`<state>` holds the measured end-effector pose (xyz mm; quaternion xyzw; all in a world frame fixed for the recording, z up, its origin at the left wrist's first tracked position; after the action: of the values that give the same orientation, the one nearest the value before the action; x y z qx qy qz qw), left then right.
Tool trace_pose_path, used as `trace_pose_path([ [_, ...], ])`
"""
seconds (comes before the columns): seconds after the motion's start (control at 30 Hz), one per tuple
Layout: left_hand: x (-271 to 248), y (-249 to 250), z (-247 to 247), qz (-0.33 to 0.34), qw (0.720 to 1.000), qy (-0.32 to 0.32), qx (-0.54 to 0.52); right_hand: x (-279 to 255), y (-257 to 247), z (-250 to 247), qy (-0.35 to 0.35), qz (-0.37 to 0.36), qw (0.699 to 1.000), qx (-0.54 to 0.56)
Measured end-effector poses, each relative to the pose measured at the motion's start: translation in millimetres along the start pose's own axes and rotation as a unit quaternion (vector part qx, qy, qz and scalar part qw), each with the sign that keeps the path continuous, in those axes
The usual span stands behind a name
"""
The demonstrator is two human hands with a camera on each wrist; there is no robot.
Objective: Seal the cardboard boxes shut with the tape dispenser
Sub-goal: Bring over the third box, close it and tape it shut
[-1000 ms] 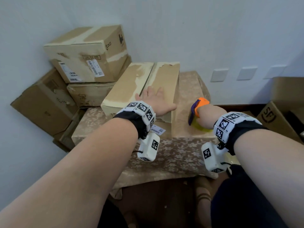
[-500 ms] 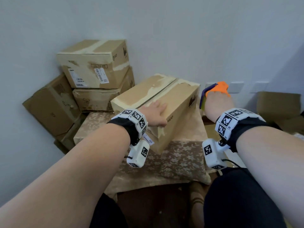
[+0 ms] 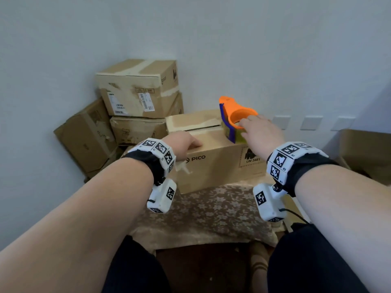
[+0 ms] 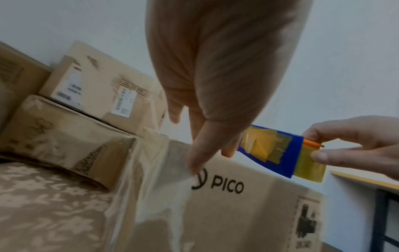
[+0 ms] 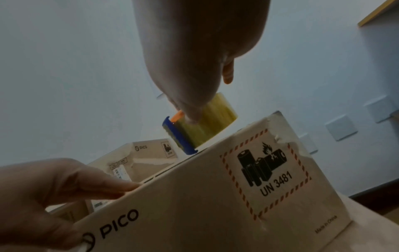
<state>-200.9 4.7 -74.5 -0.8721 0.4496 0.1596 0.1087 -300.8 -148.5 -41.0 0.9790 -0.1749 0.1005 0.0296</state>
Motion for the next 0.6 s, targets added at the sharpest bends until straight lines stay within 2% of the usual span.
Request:
trace_pose_path([
  [0.17, 0.8, -41.6, 2.9, -0.081, 0.994, 0.067, -0.030, 11.7, -0.6, 11.7, -0.007, 0.011, 0.998, 0.067],
  [0.3, 11.3, -53.6, 14.3, -0.121, 0.988, 0.050, -0.077, 19.9, 9.9, 16.8, 0.011, 0.034, 0.994, 0.103],
  [0.37, 15.5, -56.6, 18.3, -0.141, 0.982, 0.042, -0.117, 19.7, 22.5, 20.5, 0.020, 0.076, 0.988, 0.136],
  [0.5, 20.4, -55.1, 21.0, -0.161, 0.975, 0.024, -0.153, 14.2, 49.8, 44.4, -0.029, 0.170, 0.960, 0.219],
  [0.6, 22.2, -53.4, 19.3, -0.168, 0.974, 0.018, -0.154, 12.0, 61.4, 59.9, -0.047, 0.209, 0.923, 0.320],
])
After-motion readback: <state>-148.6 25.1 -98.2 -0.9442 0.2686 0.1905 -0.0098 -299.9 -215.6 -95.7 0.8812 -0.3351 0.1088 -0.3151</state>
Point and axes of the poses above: each hand's wrist, its own x-axis towards the middle knuckle, its own z-axis out of the palm, y = z × x, the point moved 8 cm from there along x, towards the middle knuckle, and after that the axes turned 6 degrees about -y, right-handed, at the moved point
